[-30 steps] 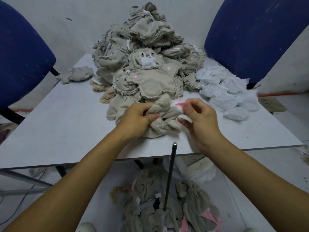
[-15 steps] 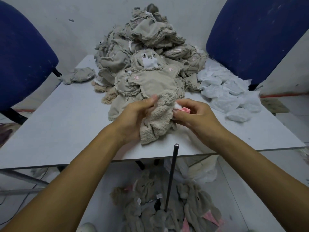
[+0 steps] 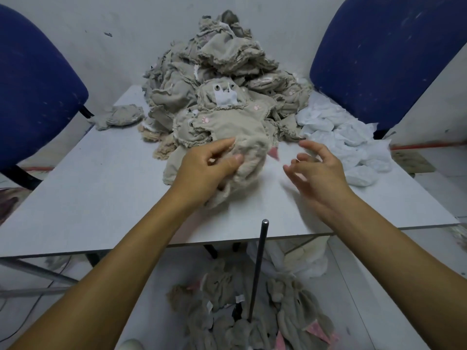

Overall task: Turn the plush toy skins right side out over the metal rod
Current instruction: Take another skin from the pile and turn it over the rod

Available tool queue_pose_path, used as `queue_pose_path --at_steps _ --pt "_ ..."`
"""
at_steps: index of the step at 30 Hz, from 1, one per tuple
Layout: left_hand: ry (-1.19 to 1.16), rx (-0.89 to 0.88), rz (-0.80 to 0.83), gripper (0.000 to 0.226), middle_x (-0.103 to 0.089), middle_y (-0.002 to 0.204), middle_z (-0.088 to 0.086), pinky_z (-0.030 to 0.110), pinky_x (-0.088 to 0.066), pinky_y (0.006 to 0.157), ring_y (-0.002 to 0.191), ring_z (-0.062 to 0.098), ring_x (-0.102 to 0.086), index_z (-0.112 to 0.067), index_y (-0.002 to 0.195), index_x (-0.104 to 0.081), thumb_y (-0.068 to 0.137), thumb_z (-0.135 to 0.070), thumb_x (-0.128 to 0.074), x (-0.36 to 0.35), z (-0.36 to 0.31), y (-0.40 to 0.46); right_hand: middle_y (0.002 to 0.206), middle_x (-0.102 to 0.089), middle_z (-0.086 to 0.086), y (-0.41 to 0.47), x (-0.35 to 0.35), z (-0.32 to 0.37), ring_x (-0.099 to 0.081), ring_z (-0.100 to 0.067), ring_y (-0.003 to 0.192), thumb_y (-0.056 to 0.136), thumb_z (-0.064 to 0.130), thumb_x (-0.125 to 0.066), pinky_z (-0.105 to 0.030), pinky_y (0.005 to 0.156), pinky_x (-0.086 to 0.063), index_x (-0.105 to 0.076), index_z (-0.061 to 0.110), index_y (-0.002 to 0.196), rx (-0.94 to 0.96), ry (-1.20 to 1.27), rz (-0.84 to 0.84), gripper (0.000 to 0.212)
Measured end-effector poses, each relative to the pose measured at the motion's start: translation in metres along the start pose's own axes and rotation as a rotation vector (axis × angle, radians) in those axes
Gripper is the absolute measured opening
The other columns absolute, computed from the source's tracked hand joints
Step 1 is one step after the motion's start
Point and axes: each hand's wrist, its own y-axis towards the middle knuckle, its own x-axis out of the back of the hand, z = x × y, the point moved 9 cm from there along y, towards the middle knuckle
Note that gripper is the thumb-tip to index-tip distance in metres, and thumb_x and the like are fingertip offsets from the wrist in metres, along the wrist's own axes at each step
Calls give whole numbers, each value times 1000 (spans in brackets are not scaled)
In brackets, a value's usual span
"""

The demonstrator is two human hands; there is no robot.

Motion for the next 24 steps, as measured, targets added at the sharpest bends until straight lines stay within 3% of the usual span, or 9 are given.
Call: queue_pose_path --at_steps 2,5,7,10,13,15,18,21,24 --pt "482 -159 19 45 -64 114 -5 41 -40 99 110 18 -54 -18 138 -57 95 -31 -53 -10 -12 -4 113 -52 -3 -5 5 10 -61 -14 91 91 3 -62 -39 83 -60 -59 31 108 120 -365 -83 33" --pt "825 -269 184 45 -62 120 -1 41 -30 92 111 22 -50 -24 137 -57 95 -26 -41 -44 -16 -15 100 -68 -1 -18 -30 -10 -70 -21 86 91 38 -68 -45 73 -62 -54 37 116 -20 -302 224 29" --pt "730 -342 190 38 -67 113 4 43 -40 89 104 25 -58 -17 124 -68 92 -18 -47 -54 -24 -23 85 -74 3 -30 -47 -20 -73 -19 77 82 45 -73 -43 69 -63 -48 41 124 -61 -251 359 49" --pt "467 -274 -44 14 -66 98 1 41 -53 77 84 20 -63 -16 100 -69 88 -14 -63 -33 -28 -17 99 -72 -4 -31 -43 -4 -73 -14 84 85 13 -77 -28 68 -60 -42 35 136 170 -324 301 65" --pt "341 -97 -42 42 -56 99 -4 26 -53 68 79 13 -60 -28 102 -48 77 -20 -80 -25 -11 -8 116 -67 7 -33 -45 16 -70 -15 95 82 -7 -70 -32 74 -61 -41 39 138 368 -463 370 78" --pt "430 -109 51 53 -51 102 -3 26 -52 71 86 14 -57 -35 116 -46 77 -23 -78 -32 -10 -9 107 -67 13 -38 -54 24 -68 -9 86 81 -6 -69 -31 67 -58 -39 44 139 469 -576 459 81" --pt "580 -220 -16 42 -53 97 -2 33 -48 72 82 16 -52 -29 120 -53 82 -19 -66 -33 -22 -12 110 -59 8 -44 -56 32 -61 -3 90 83 6 -74 -17 71 -49 -38 43 140 621 -753 336 76" --pt "559 -246 -193 14 -57 87 2 41 -49 71 76 20 -55 -18 100 -60 86 -14 -61 -22 -32 -14 114 -45 -4 -61 -51 48 -52 -14 99 82 12 -76 -22 77 -49 -48 23 130 881 -935 17 56" --pt "517 -236 -282 6 -58 80 4 45 -49 66 73 23 -56 -12 88 -56 86 -13 -61 -17 -38 -15 105 -46 0 -67 -60 40 -47 -11 88 86 27 -70 -26 71 -48 -48 21 113 855 -1009 48 35"
